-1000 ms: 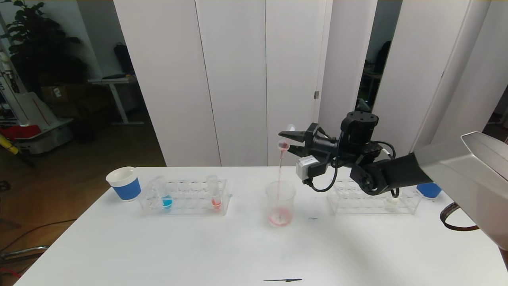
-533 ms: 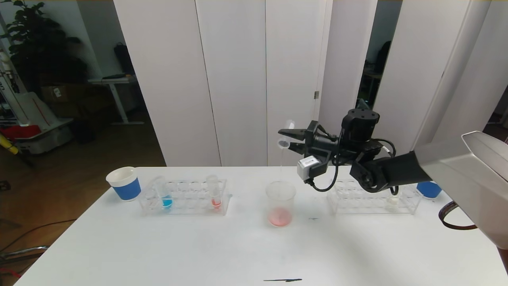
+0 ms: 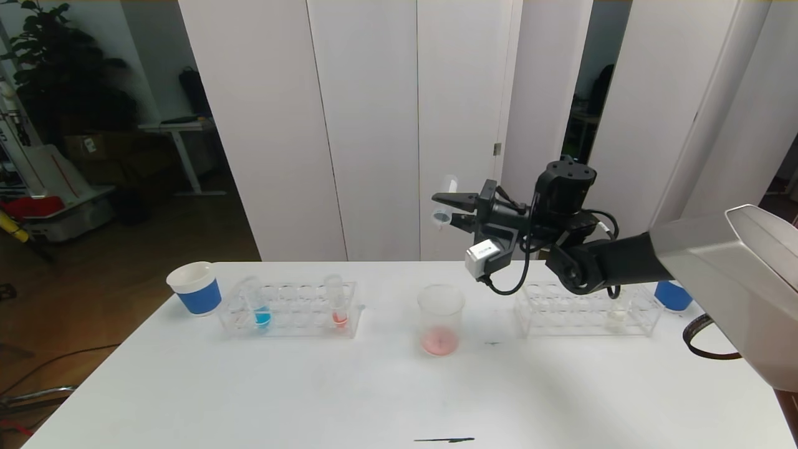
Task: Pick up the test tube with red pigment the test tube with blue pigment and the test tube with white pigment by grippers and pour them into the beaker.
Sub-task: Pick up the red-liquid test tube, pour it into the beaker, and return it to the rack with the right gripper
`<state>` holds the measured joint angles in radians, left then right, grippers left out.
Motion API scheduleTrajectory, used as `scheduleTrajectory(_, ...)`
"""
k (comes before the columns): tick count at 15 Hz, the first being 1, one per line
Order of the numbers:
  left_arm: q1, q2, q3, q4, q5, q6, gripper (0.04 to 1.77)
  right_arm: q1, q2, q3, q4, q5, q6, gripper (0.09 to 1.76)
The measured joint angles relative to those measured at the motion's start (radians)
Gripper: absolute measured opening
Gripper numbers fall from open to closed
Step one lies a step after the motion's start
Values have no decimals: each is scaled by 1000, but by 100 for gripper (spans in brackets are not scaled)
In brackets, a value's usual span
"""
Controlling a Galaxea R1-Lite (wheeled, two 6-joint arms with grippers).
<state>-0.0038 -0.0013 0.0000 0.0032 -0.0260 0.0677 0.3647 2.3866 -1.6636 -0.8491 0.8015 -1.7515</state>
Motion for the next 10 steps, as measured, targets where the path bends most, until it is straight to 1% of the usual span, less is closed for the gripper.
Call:
scheduleTrajectory(3, -1, 0, 0, 0, 0, 0, 174, 3, -20, -3, 3, -42, 29, 57)
scheduleTrajectory(5, -1, 0, 0, 0, 0, 0, 174, 4, -55, 1, 1, -115, 111, 57)
scheduleTrajectory(6, -1, 0, 0, 0, 0, 0, 174, 3, -76, 4, 1, -162, 167, 57)
scheduleTrajectory(8, 0, 0, 0, 0, 0, 0, 174, -1, -123, 4, 1, -272, 319, 57)
scheduleTrajectory(10, 0, 0, 0, 0, 0, 0, 174, -1, -169, 4, -3, -402, 495, 57)
